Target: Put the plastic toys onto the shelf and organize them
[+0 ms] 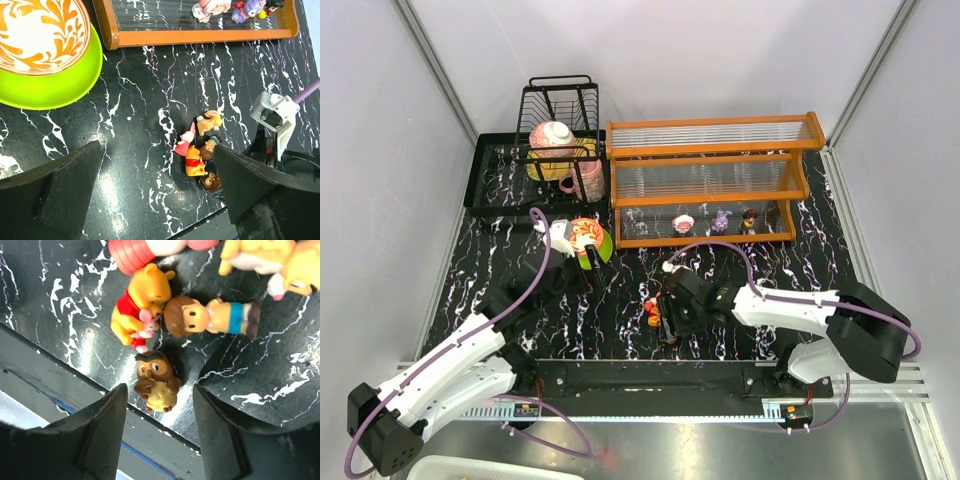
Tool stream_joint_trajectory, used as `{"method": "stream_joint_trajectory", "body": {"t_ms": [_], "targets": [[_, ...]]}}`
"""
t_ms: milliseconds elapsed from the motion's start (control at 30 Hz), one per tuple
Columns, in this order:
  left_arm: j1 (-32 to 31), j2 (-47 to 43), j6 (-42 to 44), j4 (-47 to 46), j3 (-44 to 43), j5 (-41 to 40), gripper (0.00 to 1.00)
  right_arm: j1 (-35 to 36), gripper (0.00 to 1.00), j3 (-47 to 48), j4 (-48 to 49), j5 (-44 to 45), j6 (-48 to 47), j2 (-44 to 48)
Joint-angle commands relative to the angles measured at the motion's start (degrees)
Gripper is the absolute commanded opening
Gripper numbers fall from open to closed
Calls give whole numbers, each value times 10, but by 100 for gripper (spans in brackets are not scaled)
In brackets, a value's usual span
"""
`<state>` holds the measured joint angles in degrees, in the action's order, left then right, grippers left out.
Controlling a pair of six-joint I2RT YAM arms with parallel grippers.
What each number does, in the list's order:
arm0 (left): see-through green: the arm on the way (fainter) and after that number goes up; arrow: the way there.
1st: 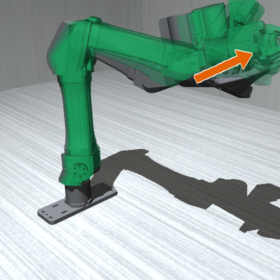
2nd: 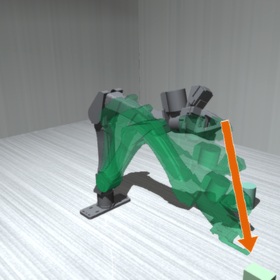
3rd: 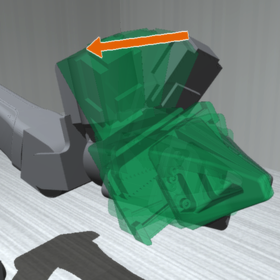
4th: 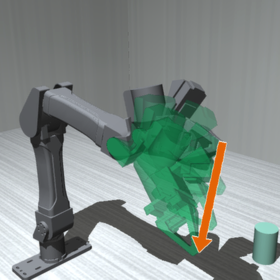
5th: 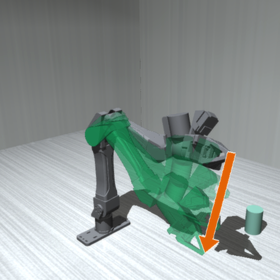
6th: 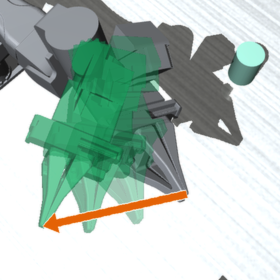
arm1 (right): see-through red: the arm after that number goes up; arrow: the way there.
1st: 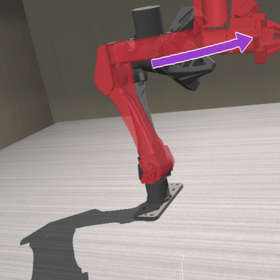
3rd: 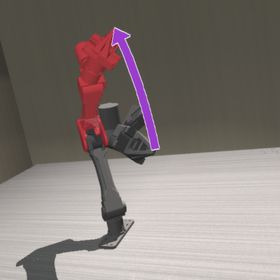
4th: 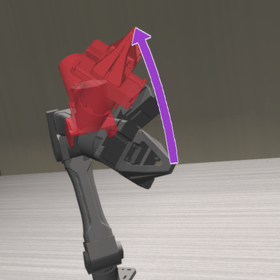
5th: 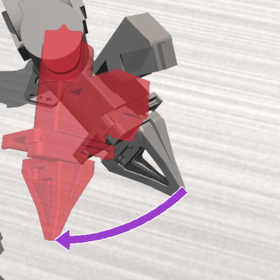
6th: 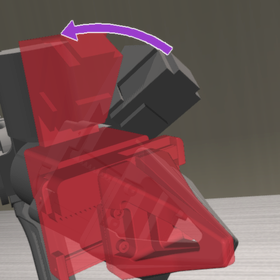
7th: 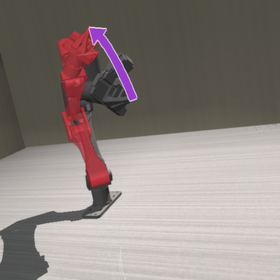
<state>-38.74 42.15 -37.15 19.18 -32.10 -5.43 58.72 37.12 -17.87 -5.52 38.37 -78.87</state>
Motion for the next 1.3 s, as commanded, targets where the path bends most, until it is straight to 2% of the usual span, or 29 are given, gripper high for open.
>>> {"method": "stream_joint_trajectory", "body": {"t_ms": [0,933,1267], "targets": [[-3,-8,1,-22,-3,-5,99,-4,61,61,-23,7,-29,-26],[-2,-37,-6,-12,16,-20,99,-4,56,207,-161,16,-135,-182],[-3,-48,-8,-6,20,-28,99,-4,46,233,-200,23,-160,-207]]}}
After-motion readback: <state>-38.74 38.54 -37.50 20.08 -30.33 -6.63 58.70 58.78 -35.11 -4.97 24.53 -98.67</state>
